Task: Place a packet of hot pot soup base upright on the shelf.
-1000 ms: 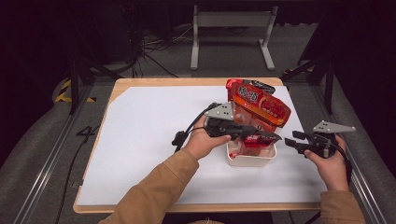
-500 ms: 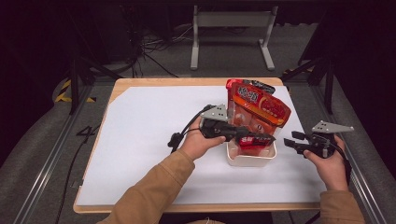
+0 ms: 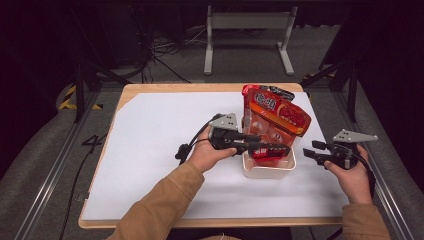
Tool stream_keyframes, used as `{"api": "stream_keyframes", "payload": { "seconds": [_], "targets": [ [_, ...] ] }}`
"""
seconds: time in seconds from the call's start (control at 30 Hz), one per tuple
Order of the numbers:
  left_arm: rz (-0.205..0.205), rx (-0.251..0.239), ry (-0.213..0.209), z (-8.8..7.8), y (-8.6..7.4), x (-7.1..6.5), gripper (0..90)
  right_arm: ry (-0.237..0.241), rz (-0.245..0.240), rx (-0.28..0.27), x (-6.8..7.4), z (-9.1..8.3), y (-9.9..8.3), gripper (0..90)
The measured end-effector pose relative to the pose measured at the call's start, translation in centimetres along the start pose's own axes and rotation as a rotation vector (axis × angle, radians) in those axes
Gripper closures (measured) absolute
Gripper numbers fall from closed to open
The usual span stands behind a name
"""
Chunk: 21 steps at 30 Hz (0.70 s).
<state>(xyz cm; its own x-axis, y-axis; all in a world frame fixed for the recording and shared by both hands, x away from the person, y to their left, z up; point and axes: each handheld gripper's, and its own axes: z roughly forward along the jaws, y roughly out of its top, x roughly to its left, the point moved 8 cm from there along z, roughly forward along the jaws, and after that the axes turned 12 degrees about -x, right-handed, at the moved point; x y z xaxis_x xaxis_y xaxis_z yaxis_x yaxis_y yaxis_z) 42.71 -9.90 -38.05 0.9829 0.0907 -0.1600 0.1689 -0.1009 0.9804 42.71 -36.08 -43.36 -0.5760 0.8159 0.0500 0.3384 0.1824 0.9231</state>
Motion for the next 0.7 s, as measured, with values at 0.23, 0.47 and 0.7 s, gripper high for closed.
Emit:
{"api": "stream_keyframes", "payload": {
  "seconds": [0.23, 0.47, 0.7],
  "targets": [
    [0.008, -0.033, 0.038, -0.6, 0.9, -0.3, 49.9, 0.001, 0.0, -0.004, 0.0, 0.1, 0.1, 45.9],
    [0.032, -0.048, 0.101, -2.5, 2.2, -0.7, 36.9, 0.014, -0.009, -0.013, 0.2, 0.5, 0.7, 45.7],
    [0.057, -0.023, 0.19, -6.0, 2.9, -0.8, 31.6, 0.023, -0.011, -0.026, 0.3, 0.9, 1.4, 45.5]
  ]
}}
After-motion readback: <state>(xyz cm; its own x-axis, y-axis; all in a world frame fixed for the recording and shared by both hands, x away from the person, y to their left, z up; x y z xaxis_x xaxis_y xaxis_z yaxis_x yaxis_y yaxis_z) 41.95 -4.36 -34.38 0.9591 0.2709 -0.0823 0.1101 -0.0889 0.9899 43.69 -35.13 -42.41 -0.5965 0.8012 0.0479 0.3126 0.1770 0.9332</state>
